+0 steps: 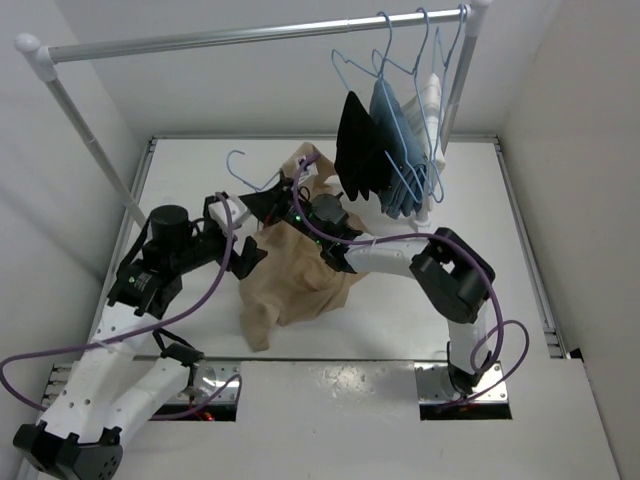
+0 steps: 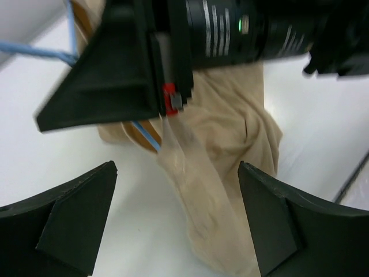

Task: Place the t-shirt on the hanger
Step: Place tshirt on hanger

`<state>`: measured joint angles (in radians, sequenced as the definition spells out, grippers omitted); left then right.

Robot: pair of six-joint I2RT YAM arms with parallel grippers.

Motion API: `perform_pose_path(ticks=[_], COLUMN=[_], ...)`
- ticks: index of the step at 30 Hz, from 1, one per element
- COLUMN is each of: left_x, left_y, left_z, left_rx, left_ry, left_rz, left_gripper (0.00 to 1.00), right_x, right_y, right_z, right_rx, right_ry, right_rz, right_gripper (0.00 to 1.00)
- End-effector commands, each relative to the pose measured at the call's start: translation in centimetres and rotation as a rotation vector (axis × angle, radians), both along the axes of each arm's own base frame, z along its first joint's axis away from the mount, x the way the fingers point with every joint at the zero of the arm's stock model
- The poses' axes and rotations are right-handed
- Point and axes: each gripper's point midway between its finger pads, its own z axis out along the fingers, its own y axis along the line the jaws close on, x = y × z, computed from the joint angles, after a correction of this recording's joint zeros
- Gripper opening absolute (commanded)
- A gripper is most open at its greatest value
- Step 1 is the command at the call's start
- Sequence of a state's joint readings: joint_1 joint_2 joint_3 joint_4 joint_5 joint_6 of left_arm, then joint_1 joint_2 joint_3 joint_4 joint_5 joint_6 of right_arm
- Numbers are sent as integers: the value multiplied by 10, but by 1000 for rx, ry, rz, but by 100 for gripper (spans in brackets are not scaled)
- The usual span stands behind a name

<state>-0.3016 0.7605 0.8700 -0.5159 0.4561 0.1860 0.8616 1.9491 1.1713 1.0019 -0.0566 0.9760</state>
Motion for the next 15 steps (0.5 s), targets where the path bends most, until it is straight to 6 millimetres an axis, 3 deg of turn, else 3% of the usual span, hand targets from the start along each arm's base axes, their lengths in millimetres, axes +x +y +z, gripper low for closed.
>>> perform_pose_path(ticks=[1,3,4,7,8,10,12,13,15], left_x=[7,6,4,-2,-3,-10,-10,-8,-4], left_y=[-4,-6,-6,-3,-3,-4,-3,-1,3], left_z=[68,84,101,128,132,134,129,113,102], left_rx=[-101,-115,-126,-146,-149,-146,-125,-102,-79], left_ry=[-155,-184,-219,-280,-289,-293,-288,-250,-231], left_rz=[21,7,6,4,4,-20,-24,-15,14], left_gripper=[92,92,92,92,92,93,93,93,93], right_x=[-15,-18,-22,-35,-37,-46,-47,-46,-46], right_y=[-17,-13,-15,-26,-28,-38,-40,-39,-39], right_z=[117,136,149,186,190,198,193,184,178], right_rx=[251,289,320,410,425,447,437,421,431], right_ry=[-218,-267,-300,-379,-392,-412,-403,-388,-352], right_rz=[2,31,40,55,55,55,55,55,63], right_gripper=[0,0,0,0,0,0,0,0,0])
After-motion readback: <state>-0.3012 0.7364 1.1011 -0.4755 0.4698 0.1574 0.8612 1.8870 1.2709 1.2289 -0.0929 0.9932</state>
